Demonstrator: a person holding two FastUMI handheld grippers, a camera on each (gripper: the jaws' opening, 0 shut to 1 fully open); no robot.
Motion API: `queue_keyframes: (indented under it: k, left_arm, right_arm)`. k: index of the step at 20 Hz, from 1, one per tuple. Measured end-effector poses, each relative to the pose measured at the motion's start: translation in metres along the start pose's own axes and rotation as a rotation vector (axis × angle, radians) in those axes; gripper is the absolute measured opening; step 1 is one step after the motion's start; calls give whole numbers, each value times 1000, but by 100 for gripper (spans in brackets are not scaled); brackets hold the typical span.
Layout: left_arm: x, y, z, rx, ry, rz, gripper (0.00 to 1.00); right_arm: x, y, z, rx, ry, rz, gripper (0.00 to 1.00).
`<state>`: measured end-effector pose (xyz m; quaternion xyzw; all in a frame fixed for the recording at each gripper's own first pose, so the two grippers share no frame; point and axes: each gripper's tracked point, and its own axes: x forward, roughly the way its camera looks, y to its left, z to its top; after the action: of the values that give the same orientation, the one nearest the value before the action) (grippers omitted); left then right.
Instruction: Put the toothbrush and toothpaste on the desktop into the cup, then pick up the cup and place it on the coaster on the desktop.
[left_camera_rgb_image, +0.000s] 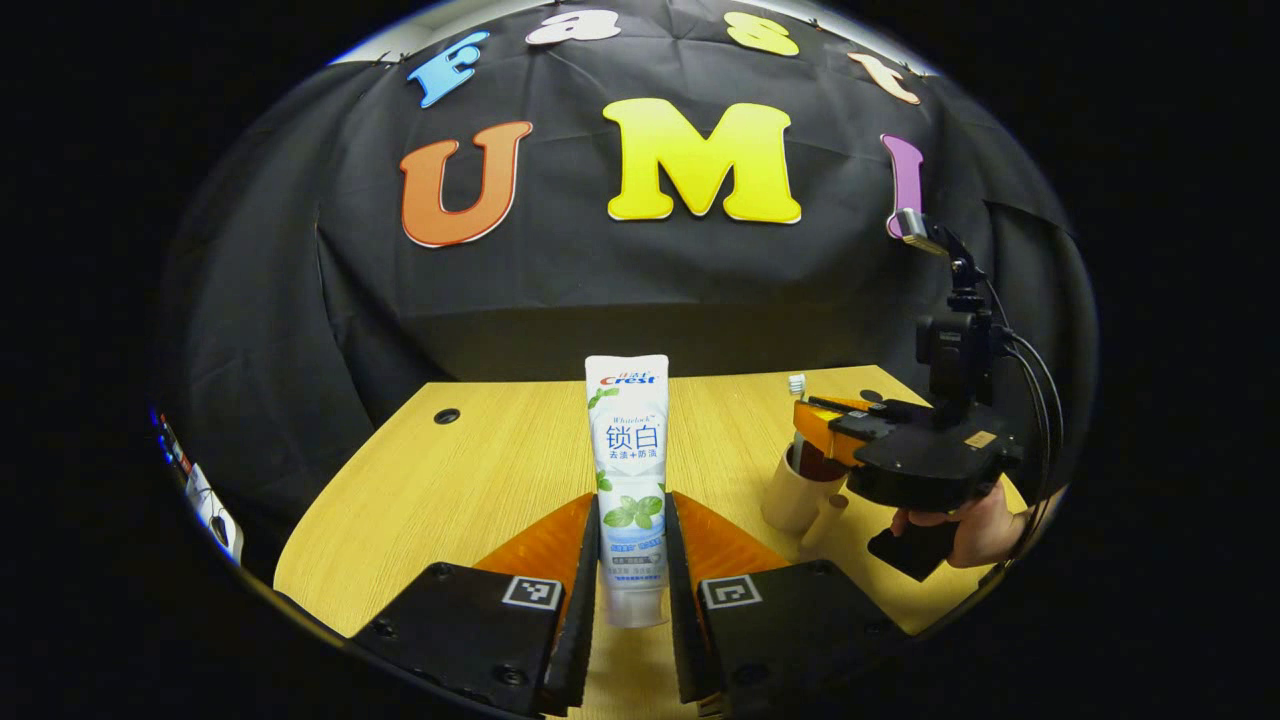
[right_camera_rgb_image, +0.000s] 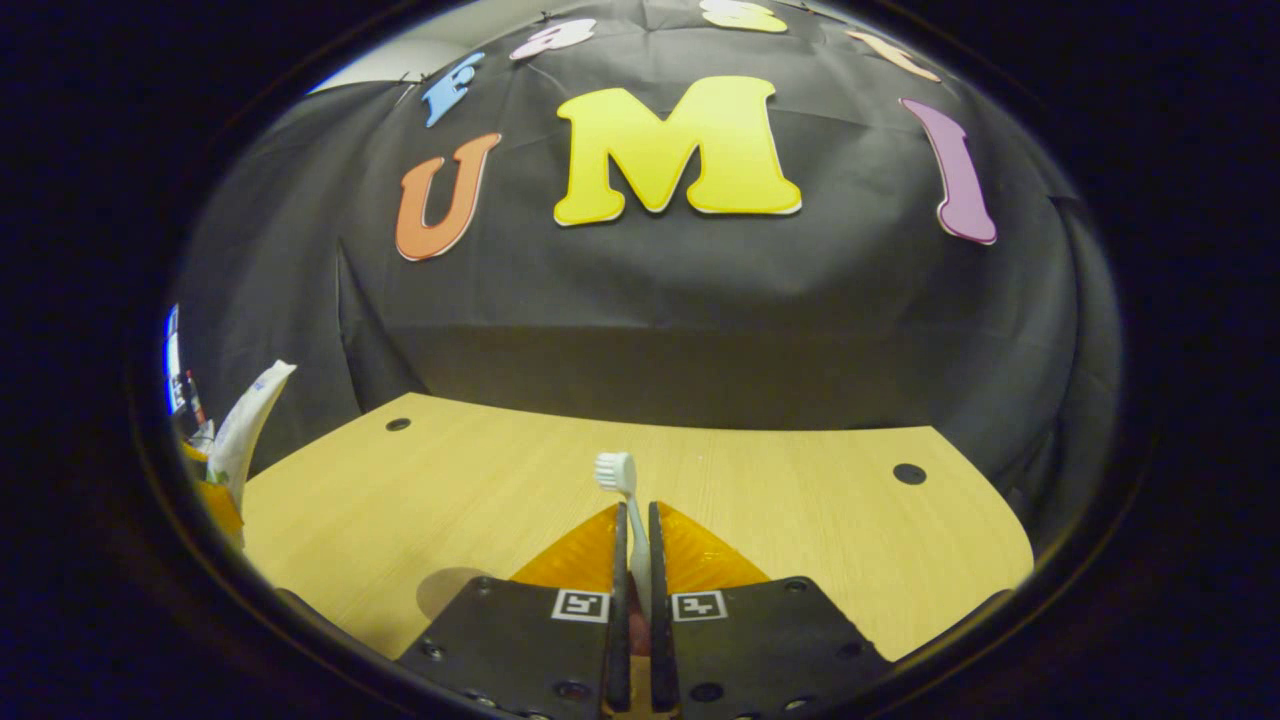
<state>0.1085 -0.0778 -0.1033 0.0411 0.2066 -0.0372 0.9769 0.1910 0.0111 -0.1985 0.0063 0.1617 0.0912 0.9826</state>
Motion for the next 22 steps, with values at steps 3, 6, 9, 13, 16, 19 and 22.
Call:
queue_keyframes:
  k: [3, 6, 9, 13, 16, 19, 22]
  left_arm:
    - [7, -15, 15, 1, -47, -30, 36]
    - [17, -42, 36, 14, -129, -86, 36]
    - [34, -76, 59, 14, -230, -147, 36]
    - [61, -119, 70, 4, -333, -188, 36]
    - [82, -139, 65, -34, -377, -187, 36]
    - [101, -155, 54, -77, -403, -195, 37]
    - [114, -168, 41, -76, -409, -208, 37]
  right_arm:
    - [-18, -7, 9, 12, -5, 3, 23]
    - [-43, -19, 10, 9, 16, 2, 26]
    - [-74, -42, 11, -21, 20, -16, 43]
    - [-107, -76, -3, -64, 57, -52, 70]
    - [-125, -96, -26, -60, 111, -79, 72]
    - [-142, -110, -54, -94, 175, -89, 73]
    - [-156, -117, -81, -117, 232, -85, 82]
